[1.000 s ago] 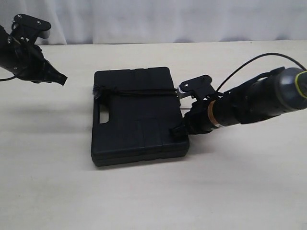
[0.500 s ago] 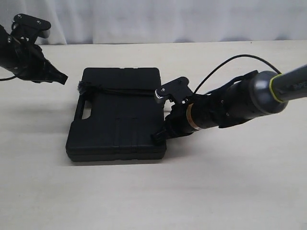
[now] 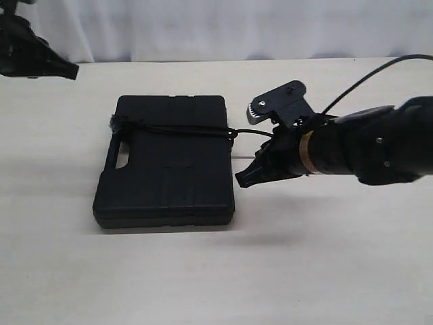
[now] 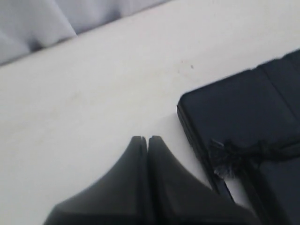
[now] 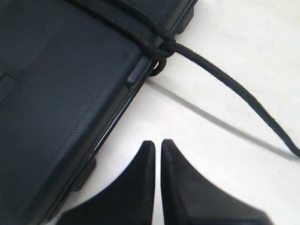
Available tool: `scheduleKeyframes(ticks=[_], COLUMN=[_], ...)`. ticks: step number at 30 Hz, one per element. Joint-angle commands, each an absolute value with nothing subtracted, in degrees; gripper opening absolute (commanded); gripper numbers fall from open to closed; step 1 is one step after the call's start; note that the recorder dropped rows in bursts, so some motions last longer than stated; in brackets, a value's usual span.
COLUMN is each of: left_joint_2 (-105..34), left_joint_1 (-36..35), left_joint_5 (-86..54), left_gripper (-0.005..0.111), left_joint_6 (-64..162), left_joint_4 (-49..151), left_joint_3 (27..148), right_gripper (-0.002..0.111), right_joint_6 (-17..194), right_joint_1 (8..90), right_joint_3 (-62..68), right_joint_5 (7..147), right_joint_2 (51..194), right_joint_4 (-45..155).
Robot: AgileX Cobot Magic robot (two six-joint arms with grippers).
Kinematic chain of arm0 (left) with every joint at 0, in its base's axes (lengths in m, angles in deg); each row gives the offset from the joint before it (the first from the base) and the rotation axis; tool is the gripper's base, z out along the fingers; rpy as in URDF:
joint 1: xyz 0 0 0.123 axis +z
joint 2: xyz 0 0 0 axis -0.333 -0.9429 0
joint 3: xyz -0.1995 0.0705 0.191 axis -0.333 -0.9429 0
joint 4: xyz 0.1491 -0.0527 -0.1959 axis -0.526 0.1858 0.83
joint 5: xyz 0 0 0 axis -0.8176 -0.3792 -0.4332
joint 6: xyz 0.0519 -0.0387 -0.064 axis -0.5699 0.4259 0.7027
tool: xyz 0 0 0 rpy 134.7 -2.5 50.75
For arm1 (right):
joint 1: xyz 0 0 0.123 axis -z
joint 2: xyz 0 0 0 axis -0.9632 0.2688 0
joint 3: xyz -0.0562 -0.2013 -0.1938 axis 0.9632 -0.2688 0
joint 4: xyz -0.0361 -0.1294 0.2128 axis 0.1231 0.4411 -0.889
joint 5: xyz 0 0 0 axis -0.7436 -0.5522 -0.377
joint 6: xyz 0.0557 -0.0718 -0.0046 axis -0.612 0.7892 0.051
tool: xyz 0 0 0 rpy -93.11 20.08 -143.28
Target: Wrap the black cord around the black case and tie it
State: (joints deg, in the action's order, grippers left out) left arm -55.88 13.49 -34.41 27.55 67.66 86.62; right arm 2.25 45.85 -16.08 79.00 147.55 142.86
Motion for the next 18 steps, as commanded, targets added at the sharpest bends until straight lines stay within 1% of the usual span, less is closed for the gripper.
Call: scheduleKeyframes(ticks=[1, 5, 9, 12, 16, 18], left_joint_2=[-46.1, -37.5, -29.0, -18.2, -10.1, -3.9], left_joint_1=[13.7, 13.4, 13.4, 13.4, 13.4, 13.4], left_joint_5=[-25.1, -20.6, -21.3, -21.1, -20.8, -21.2], left_gripper=[0.0, 0.0, 0.0, 0.0, 0.0, 0.0], left_joint_6=[28.1, 28.1, 27.6, 27.6, 27.8, 27.8], left_joint_4=[70.4, 72.7, 71.6, 74.1, 74.7, 75.3], left_joint_3=[79.6, 74.4, 71.3, 67.5, 64.8, 62.7], right_gripper=[0.004, 0.004, 0.004, 0.004, 0.004, 0.004], right_joint_6=[0.7, -2.6, -5.2, -6.2, -6.2, -6.2], right_joint_1=[45.7, 45.7, 45.7, 45.7, 45.7, 45.7], right_joint_3=[-20.9, -24.3, -27.5, -31.3, -35.0, -37.9], right_joint_5=[79.7, 79.5, 78.9, 78.4, 78.4, 78.4], right_joint_2=[137.2, 127.6, 116.4, 103.3, 93.4, 84.3], right_joint_4=[142.9, 142.9, 142.8, 140.8, 140.2, 140.2])
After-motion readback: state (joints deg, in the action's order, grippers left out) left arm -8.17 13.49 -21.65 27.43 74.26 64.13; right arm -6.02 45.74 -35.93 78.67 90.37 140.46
